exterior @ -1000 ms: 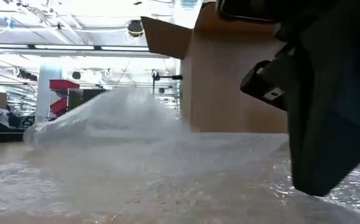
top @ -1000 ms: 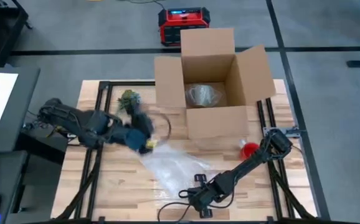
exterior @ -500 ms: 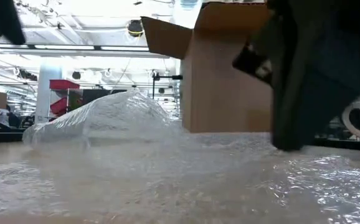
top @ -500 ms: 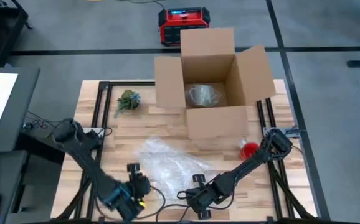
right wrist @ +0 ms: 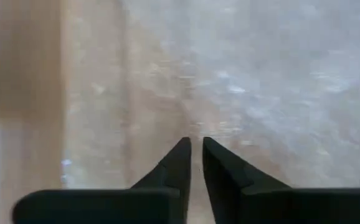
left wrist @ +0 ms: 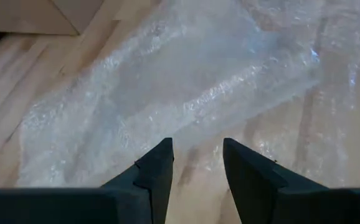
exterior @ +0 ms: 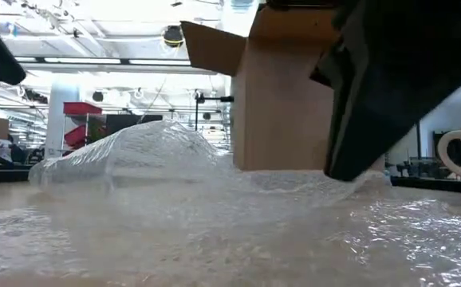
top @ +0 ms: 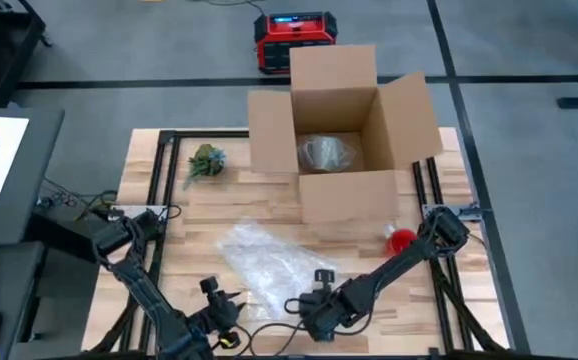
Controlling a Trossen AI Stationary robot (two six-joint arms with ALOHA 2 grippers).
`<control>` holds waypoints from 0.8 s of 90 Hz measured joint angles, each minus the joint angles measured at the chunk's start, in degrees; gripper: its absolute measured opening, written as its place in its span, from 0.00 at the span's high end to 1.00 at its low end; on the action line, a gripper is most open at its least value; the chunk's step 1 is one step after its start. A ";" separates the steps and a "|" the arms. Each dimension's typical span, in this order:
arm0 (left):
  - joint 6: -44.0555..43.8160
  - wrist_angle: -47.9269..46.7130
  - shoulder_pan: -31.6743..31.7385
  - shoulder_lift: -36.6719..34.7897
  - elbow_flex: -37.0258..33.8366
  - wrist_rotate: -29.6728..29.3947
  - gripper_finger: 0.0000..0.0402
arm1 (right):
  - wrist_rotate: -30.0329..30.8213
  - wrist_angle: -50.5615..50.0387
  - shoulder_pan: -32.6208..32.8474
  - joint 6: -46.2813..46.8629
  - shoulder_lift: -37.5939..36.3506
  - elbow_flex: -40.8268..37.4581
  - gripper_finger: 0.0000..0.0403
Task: Wrap mug
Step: Prepare the transparent bubble wrap
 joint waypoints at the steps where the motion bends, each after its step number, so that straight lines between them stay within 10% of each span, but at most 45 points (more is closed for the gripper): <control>1: 0.00 0.01 0.06 0.00 0.00 0.01 0.69 | 0.40 -0.36 0.10 0.00 -0.04 0.00 0.86; 40: -0.81 0.35 -0.35 0.00 0.00 0.83 0.69 | 21.73 -15.26 3.18 20.57 -7.19 -4.37 0.50; 72: -1.25 0.74 -0.17 0.00 0.00 -0.11 0.69 | 8.09 26.50 -4.36 19.12 -12.09 -23.83 0.49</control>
